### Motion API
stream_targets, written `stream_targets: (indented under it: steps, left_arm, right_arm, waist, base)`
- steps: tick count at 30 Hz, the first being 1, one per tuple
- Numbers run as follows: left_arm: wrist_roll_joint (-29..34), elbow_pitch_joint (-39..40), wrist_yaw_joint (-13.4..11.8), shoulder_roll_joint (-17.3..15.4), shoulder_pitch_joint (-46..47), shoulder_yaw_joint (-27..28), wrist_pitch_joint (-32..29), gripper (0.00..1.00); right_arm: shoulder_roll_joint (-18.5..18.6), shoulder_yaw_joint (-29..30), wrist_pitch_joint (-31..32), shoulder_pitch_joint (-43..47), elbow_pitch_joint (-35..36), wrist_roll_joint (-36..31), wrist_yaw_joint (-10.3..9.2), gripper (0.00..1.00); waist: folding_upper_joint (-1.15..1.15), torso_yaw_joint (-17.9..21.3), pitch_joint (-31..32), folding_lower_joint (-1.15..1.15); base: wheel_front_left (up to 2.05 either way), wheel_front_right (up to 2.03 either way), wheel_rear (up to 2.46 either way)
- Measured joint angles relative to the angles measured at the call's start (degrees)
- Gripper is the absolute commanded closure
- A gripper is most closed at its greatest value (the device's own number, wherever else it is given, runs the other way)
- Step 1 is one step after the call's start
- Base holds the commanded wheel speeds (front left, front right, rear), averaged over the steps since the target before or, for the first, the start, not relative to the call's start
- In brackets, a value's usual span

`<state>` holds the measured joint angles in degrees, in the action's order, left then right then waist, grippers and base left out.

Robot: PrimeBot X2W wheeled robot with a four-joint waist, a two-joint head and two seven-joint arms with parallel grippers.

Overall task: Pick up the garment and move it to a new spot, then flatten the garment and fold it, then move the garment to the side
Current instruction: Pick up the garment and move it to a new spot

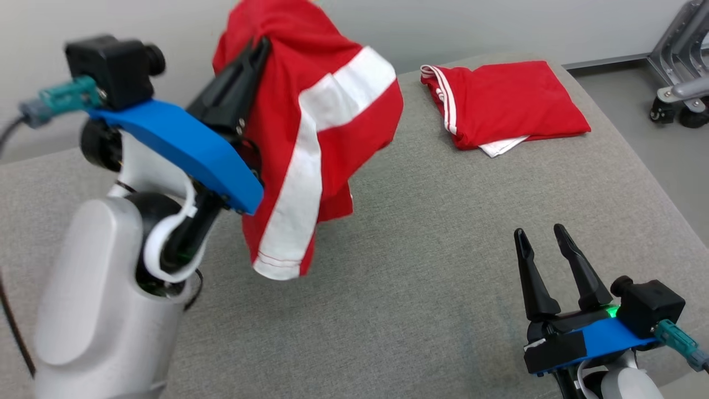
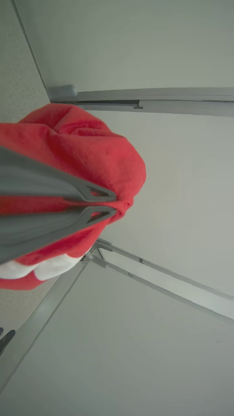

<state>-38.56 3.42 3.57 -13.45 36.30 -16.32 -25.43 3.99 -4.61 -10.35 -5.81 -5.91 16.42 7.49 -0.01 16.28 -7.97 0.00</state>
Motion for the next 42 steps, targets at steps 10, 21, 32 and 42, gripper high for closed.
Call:
stream_targets:
  steps: [10, 21, 32, 42]
  left_arm:
    - [4.9, -17.3, -2.3, 2.9, -11.6, -2.3, 12.4, 1.0]
    - [6.4, -28.4, -5.0, 6.3, -19.4, -4.2, 20.1, 0.0]
    - [6.3, -25.0, -3.2, 5.9, -25.3, -3.2, 31.0, 0.0]
    - [9.4, -19.4, -3.0, 2.5, -29.6, 1.2, 40.1, 0.0]
  right_arm:
    - [-0.3, 0.1, -0.3, -0.1, -0.2, 0.2, 0.0, 0.0]
    - [0.8, -0.6, 1.2, 0.2, 0.1, 0.3, 0.0, 0.0]
    - [1.5, 1.2, 2.0, 1.9, 1.2, 0.3, 0.0, 0.0]
    - [1.0, 3.8, 2.2, 3.7, 2.1, 0.4, 0.0, 0.0]
  waist:
    - [0.0, -1.0, -0.7, 0.0]
    - [0.01, -7.6, 1.5, 0.0]
    - [0.01, -12.8, 4.4, -0.01]
    - [0.01, -15.1, 5.1, -0.01]
  base:
    - [0.0, 0.0, 0.0]
    - [0.0, 0.0, 0.0]
    - [0.0, 0.0, 0.0]
    - [0.0, 0.0, 0.0]
